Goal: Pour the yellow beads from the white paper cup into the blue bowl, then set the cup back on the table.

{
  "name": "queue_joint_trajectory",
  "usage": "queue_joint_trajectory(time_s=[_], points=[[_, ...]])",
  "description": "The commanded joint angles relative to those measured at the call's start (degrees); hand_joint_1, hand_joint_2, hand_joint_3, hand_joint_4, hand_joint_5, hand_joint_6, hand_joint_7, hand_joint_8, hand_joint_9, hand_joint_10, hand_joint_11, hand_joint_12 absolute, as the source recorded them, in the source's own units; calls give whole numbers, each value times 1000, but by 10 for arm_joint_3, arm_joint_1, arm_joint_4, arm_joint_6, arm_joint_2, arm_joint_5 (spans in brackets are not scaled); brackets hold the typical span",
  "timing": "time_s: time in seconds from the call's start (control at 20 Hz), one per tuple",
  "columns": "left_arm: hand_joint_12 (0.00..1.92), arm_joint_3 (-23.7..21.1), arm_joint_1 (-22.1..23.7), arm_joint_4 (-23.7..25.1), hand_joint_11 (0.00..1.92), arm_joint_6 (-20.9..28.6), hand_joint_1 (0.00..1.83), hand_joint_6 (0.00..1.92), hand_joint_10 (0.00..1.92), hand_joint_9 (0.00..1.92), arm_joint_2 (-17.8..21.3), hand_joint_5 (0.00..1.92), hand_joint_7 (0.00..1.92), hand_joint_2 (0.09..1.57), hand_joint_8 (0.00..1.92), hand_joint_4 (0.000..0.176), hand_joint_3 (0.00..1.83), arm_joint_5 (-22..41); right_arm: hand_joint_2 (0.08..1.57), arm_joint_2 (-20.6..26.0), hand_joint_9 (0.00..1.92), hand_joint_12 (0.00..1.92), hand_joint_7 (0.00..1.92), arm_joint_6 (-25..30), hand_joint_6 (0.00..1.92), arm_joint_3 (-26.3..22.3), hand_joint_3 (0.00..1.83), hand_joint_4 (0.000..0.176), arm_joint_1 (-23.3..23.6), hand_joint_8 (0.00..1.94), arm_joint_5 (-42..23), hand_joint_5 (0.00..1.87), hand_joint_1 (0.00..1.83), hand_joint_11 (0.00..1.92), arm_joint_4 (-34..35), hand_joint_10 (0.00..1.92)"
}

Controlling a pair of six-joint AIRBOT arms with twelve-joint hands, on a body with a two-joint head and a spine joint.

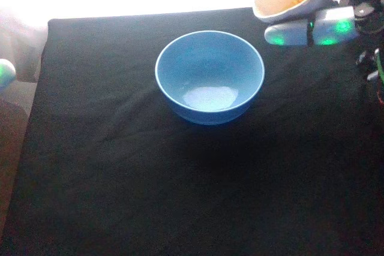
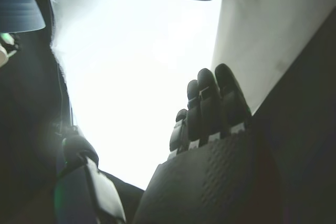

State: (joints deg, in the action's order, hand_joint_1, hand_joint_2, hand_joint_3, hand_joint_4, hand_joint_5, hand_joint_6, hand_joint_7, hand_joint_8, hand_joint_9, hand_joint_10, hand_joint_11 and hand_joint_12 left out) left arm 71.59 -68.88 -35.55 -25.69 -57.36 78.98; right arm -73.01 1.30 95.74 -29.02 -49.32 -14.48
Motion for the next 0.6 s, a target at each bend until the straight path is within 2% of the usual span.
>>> queue_joint_trajectory(time_s=[0.0, 0.1, 0.2, 0.25, 0.3, 0.4, 0.5, 0.55], points=[[273, 6, 6, -6, 218, 6, 334, 0, 1, 380, 1, 0, 317, 823, 1, 176, 4, 68, 1165, 4, 1012, 935, 922, 5, 1217, 4, 1, 24, 10, 1023, -52, 866, 1189, 623, 15, 112], [274, 8, 14, 2, 215, 5, 337, 0, 0, 374, 1, 0, 309, 830, 0, 176, 6, 62, 1167, 4, 994, 851, 920, 5, 1228, 4, 0, 18, 21, 1016, -45, 866, 1191, 529, 2, 19], [271, 10, 19, 7, 204, 5, 334, 0, 2, 379, 0, 0, 310, 820, 1, 176, 1, 56, 1159, 4, 1039, 994, 930, 5, 1175, 4, 1, 34, 24, 1028, -43, 882, 1190, 449, -4, 10], [268, 10, 21, 9, 193, 4, 337, 0, 0, 373, 0, 0, 307, 814, 0, 176, 0, 55, 1149, 4, 1113, 1090, 960, 5, 1125, 4, 0, 37, 27, 1010, -41, 894, 1195, 464, -11, 32], [272, 10, 22, 11, 199, 4, 334, 0, 0, 371, 0, 0, 309, 821, 1, 176, 1, 54, 1149, 4, 1092, 1114, 958, 5, 1125, 4, 1, 38, 32, 1018, -35, 890, 1194, 453, -19, 17], [278, 11, 24, 14, 200, 4, 349, 1, 0, 371, 0, 3, 327, 833, 7, 176, 5, 52, 1160, 4, 1025, 1019, 931, 5, 1156, 4, 0, 40, 54, 1051, -15, 878, 1187, 436, -52, 1], [285, 12, 25, 17, 202, 4, 367, 3, 0, 370, 0, 10, 328, 838, 5, 176, 5, 50, 1168, 4, 1017, 984, 903, 5, 1181, 3, 0, 37, 74, 1076, 3, 874, 1184, 464, -84, 1], [289, 13, 27, 20, 207, 4, 365, 1, 5, 382, 0, 6, 335, 841, 7, 176, 5, 47, 1159, 4, 1076, 1119, 885, 5, 1126, 3, 0, 23, 84, 1076, 12, 925, 1191, 492, -101, 20]])
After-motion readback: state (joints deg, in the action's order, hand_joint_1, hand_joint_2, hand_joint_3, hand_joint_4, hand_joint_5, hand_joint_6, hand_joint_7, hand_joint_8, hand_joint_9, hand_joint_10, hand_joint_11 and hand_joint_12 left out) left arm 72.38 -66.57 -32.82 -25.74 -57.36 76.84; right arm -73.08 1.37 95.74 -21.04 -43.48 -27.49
